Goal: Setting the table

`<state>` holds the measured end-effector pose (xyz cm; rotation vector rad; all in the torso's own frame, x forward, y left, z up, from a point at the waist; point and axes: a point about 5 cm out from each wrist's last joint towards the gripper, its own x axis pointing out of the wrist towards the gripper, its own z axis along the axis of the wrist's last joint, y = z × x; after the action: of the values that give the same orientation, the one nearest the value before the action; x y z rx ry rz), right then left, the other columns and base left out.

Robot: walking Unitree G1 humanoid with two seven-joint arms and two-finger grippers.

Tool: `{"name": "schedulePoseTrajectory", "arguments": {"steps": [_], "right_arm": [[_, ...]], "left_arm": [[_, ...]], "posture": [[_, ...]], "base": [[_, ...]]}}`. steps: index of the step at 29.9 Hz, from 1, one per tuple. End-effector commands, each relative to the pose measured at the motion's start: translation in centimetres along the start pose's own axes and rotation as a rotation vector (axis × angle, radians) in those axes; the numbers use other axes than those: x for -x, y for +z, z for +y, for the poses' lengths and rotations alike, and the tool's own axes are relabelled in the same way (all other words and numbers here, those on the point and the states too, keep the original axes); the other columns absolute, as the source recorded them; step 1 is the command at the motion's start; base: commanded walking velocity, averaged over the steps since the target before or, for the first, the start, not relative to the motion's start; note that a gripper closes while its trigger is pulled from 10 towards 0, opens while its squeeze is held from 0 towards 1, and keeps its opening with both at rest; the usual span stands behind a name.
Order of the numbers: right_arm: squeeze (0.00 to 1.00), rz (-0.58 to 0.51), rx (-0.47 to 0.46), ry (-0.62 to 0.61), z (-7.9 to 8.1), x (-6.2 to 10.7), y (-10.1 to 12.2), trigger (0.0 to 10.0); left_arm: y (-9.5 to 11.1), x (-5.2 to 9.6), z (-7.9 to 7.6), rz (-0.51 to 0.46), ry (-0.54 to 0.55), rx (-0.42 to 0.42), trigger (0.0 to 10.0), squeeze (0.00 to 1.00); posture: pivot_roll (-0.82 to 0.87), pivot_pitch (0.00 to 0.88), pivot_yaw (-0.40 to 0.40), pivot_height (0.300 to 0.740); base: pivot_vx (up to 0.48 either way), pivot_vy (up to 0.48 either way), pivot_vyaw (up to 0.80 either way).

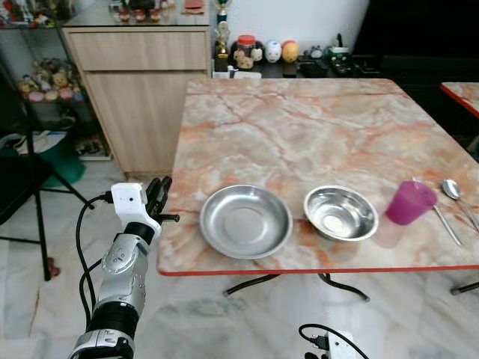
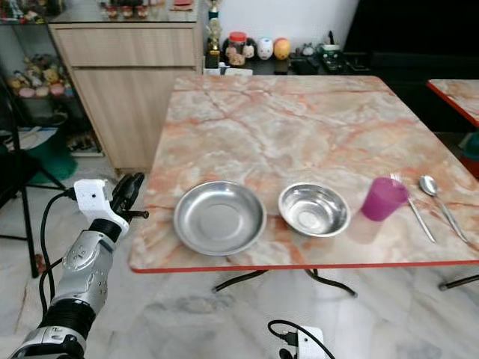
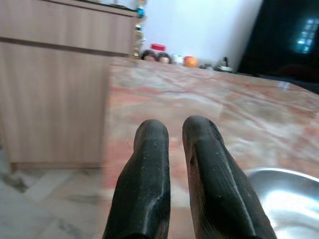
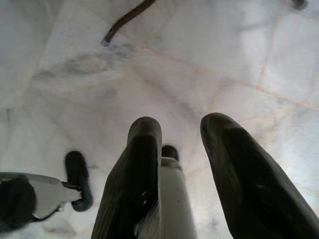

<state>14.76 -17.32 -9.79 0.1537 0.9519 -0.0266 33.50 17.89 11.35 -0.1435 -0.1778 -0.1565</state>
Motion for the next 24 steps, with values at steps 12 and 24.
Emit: {"name": "schedulePoseTrajectory", "arguments": {"steps": [12,24], "right_arm": [[0.00,0.013,0.004,-0.001,-0.23,0.04,-0.12,10.0],[0.00,0.015,0.001,0.002,-0.20,0.04,-0.14,10.0]], "left_arm": [[0.64,-0.12,0.95,0.015,0.043,0.004,10.0,0.00],[0.64,0.02,0.64,0.095,-0.023,0.037,10.0,1.00]], "posture": [[0.10,0.000,-0.035,0.740],[0.10,0.000,-0.033,0.740]], "base": [[0.000,-0.138,0.00],[0.000,0.000,0.00]]}}
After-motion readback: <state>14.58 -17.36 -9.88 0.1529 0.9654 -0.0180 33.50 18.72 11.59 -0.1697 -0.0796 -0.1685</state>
